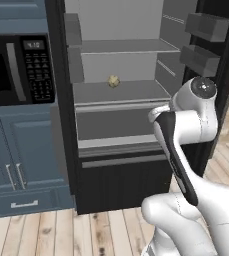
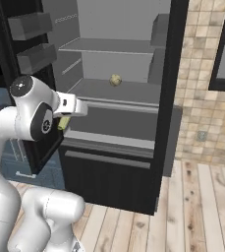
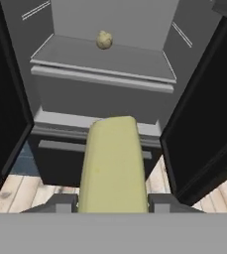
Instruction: Retrieve the butter from the fridge and place it on a plate on the dining table. Then retrieve the butter knife by the fridge and place it near the plate.
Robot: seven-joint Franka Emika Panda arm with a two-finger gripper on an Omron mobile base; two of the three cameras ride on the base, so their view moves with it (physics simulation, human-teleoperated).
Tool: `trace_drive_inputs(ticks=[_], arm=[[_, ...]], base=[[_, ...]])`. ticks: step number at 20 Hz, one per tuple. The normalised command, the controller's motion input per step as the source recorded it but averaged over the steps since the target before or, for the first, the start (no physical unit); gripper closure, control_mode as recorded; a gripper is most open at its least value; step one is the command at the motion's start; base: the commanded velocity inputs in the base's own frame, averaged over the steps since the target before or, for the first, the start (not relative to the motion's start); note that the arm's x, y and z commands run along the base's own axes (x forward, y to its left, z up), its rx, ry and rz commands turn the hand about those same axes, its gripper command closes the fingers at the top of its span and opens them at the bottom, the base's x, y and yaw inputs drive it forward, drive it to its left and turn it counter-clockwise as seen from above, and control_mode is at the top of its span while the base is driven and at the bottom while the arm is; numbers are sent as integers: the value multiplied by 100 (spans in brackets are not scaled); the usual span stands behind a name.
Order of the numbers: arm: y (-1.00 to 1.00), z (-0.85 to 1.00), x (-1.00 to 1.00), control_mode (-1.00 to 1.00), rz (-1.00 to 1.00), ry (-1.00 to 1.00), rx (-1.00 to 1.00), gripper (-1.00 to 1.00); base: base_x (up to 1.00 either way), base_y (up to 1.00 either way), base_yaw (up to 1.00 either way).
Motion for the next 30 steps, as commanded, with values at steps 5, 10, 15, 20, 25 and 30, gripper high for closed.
trace_drive_inputs(ticks=[5,10,15,20,25,30], arm=[[0,0,0,100,0,0,0,100],[0,0,0,100,0,0,0,100],[0,0,0,100,0,0,0,100],[0,0,0,100,0,0,0,100],[0,0,0,100,0,0,0,100],[0,0,0,100,0,0,0,100]], base=[[-78,-9,8],[-70,-19,23],[-51,-26,41],[-47,-23,59],[-34,-15,67],[-7,-21,68]])
